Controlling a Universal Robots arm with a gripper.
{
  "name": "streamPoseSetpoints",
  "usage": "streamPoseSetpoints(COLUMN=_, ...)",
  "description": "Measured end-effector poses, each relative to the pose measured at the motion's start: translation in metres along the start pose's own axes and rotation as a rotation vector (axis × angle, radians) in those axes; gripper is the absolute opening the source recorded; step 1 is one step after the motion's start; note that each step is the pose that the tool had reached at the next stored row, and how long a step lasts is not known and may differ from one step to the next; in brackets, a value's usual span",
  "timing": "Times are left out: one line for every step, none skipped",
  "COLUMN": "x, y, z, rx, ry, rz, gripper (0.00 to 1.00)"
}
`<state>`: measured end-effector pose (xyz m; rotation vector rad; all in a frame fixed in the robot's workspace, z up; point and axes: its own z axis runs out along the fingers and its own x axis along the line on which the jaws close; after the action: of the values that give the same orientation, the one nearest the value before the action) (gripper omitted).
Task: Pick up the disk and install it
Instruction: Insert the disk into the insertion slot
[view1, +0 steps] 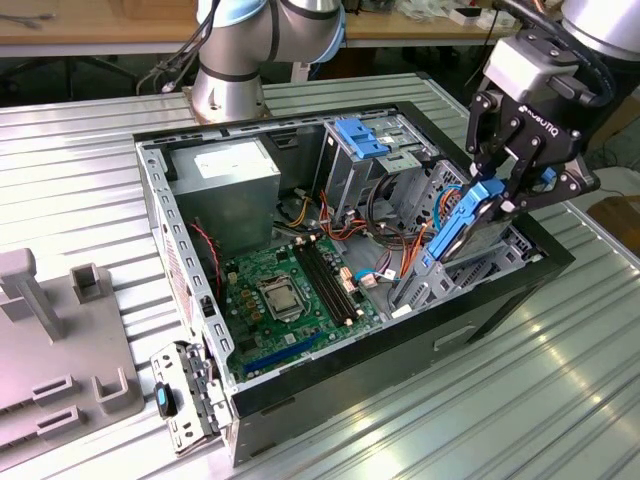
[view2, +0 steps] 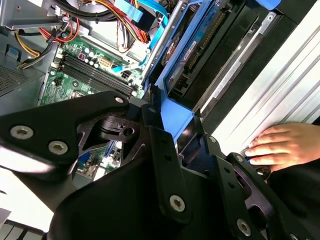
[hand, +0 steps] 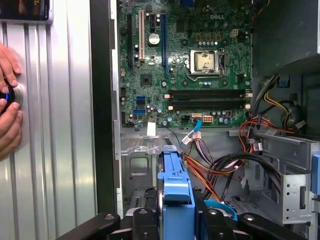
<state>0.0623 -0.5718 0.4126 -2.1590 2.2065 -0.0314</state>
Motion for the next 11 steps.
streamPoseSetpoints(x=0.0001, y=0.0001, z=0.0015, rx=0.0, ry=0.0001, rz=0.0, gripper=0.37)
streamPoseSetpoints(x=0.0003, y=0.0001, z=0.0028, rx=0.0, ry=0.0, rz=0.0, gripper=0.37)
streamPoseSetpoints(x=0.0004, y=0.0002, z=0.0039, rx=0.0, ry=0.0002, rz=0.0, gripper=0.37)
streamPoseSetpoints(x=0.0005, y=0.0002, z=0.0048, rx=0.0, ry=0.0002, rz=0.0, gripper=0.37)
streamPoseSetpoints(x=0.0006, y=0.0003, z=0.0056, rx=0.0, ry=0.0001, rz=0.0, gripper=0.37)
streamPoseSetpoints(x=0.0008, y=0.0003, z=0.0066, rx=0.0, ry=0.0, rz=0.0, gripper=0.37)
streamPoseSetpoints(x=0.0009, y=0.0003, z=0.0074, rx=0.0, ry=-0.0001, rz=0.0, gripper=0.37)
streamPoseSetpoints(x=0.0011, y=0.0004, z=0.0082, rx=0.0, ry=0.0, rz=0.0, gripper=0.37)
streamPoseSetpoints(x=0.0012, y=0.0004, z=0.0087, rx=0.0, ry=0.0001, rz=0.0, gripper=0.37)
streamPoseSetpoints(x=0.0013, y=0.0005, z=0.0096, rx=0.0, ry=0.0001, rz=0.0, gripper=0.37)
streamPoseSetpoints(x=0.0014, y=0.0005, z=0.0102, rx=0.0, ry=0.0001, rz=0.0, gripper=0.37)
